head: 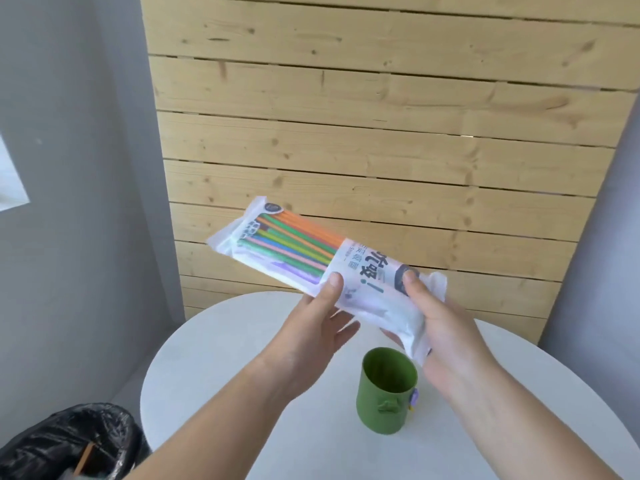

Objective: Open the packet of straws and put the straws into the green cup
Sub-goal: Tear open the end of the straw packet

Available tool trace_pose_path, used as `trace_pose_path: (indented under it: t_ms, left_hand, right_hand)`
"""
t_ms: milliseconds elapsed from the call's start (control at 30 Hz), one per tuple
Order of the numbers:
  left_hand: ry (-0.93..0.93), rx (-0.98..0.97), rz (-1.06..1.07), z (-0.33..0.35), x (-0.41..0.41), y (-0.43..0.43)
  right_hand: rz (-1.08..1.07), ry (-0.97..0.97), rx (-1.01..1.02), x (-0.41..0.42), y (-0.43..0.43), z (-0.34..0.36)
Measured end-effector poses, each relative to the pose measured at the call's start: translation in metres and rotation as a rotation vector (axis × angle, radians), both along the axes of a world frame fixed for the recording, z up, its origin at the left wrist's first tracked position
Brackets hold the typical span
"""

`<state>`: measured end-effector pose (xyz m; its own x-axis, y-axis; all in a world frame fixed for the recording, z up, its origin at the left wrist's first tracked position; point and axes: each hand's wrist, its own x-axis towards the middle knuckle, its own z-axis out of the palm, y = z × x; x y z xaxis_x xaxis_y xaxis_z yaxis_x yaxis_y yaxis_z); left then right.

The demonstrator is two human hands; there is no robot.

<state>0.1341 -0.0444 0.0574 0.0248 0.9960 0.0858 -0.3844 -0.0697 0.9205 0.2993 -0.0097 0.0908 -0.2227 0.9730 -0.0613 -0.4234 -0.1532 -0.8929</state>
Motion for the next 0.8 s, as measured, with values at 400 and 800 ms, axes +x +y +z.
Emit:
trace_pose_path:
  t_ms: [400, 800]
  left_hand:
    - [-0.392, 0.084, 0.252, 0.011, -0.008, -0.004]
    - [-0.02, -0.53, 0.469, -0.011, -0.022, -0.014]
  right_hand:
    - [0.167, -0.084, -0.072, -0.022, -0.015, -0.016]
    - [-0.025, -0.317, 0.066, -0.019, -0.006, -0.026]
